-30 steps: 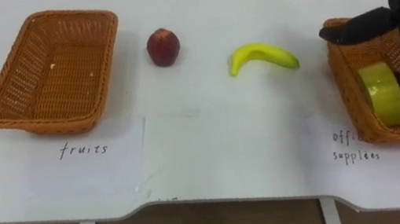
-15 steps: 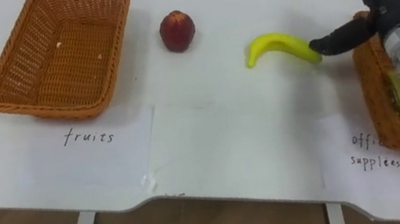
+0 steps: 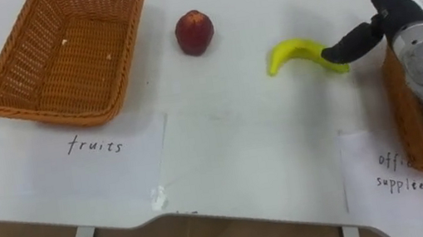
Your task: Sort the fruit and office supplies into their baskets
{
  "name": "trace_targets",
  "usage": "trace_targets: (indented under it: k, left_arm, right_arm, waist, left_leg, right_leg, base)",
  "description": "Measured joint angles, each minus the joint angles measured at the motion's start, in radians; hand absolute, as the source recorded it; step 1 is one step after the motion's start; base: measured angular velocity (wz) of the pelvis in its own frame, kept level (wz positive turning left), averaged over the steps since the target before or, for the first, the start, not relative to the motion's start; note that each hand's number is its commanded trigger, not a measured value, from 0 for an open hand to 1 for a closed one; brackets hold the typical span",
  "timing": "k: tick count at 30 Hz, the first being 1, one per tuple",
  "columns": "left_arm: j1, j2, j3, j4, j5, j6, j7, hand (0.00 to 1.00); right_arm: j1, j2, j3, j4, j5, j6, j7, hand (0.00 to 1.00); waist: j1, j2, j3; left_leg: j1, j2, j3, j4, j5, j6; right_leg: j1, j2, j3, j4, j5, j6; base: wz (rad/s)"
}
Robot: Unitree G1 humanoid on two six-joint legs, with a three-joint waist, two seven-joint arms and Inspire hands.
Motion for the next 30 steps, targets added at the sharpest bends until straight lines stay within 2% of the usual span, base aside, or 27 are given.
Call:
trace_targets:
  k: [6, 9, 11, 13, 17, 22, 30]
  left_arm:
    - [-0.004, 0.002, 0.001, -0.001, 0.002, 0.0, -0.01, 0.0]
    - [-0.012, 0.008, 0.001, 0.002, 0.001, -0.001, -0.009, 0.0]
    - [-0.025, 0.012, 0.001, 0.008, -0.001, -0.001, -0.006, 0.0]
    - [-0.038, 0.018, -0.002, 0.019, -0.003, -0.001, 0.003, 0.0]
    - [-0.053, 0.029, -0.015, 0.02, -0.003, -0.001, 0.012, 0.0]
    - [-0.058, 0.041, -0.022, 0.019, -0.003, 0.0, 0.0, 0.0]
    - [-0.064, 0.06, -0.044, 0.02, -0.001, -0.001, -0.021, 0.0]
  right_arm:
    - [-0.029, -0.013, 0.031, 0.0, -0.053, -0.007, 0.028, 0.0]
    - [-0.051, -0.016, 0.048, 0.011, -0.089, -0.007, 0.037, 0.0]
    - [-0.065, -0.049, 0.085, 0.039, -0.093, -0.014, 0.045, 0.0]
    - [-0.076, -0.064, 0.118, 0.078, -0.093, -0.017, 0.05, 0.0]
    - [-0.077, -0.068, 0.199, 0.144, -0.129, -0.019, 0.078, 0.0]
    - [-0.103, -0.073, 0.26, 0.169, -0.133, -0.028, 0.097, 0.0]
    - [-0.143, -0.079, 0.268, 0.249, -0.126, -0.04, 0.1, 0.0]
  waist:
    - [0.013, -0.002, 0.0006]
    - [0.021, -0.013, 0.0061]
    - [0.028, -0.021, 0.0064]
    - [0.042, -0.03, 0.008]
    - [0.058, -0.041, 0.0117]
    - [0.071, -0.043, 0.0119]
    - [0.097, -0.046, 0.0117]
  left_leg:
    - [0.0, 0.0, -0.02, 0.0, 0.0, 0.0]
    - [-0.002, -0.001, -0.047, -0.001, 0.0, 0.0]
    - [-0.005, -0.002, -0.05, -0.006, 0.002, -0.003]
    - [-0.005, -0.001, -0.054, -0.008, 0.002, -0.003]
    - [-0.013, -0.002, -0.071, -0.007, 0.002, -0.003]
    - [-0.021, -0.003, -0.079, -0.007, 0.002, -0.004]
    - [-0.03, -0.006, -0.081, 0.001, 0.002, -0.004]
  right_leg:
    - [0.001, 0.0, -0.006, 0.003, 0.0, 0.0]
    - [0.002, 0.0, -0.027, 0.0, 0.0, 0.0]
    - [0.001, 0.001, -0.021, 0.0, 0.0, 0.0]
    - [0.001, 0.001, -0.022, -0.001, 0.0, 0.0]
    - [0.003, 0.002, -0.027, -0.001, 0.0, 0.0]
    - [0.002, 0.003, -0.026, -0.006, 0.0, 0.0]
    - [0.003, 0.003, -0.026, -0.019, 0.0, 0.0]
  base:
    - [0.03]
    - [0.01]
    - [0.11]
    - [0.05]
    - [0.12]
    - [0.07]
    - [0.0]
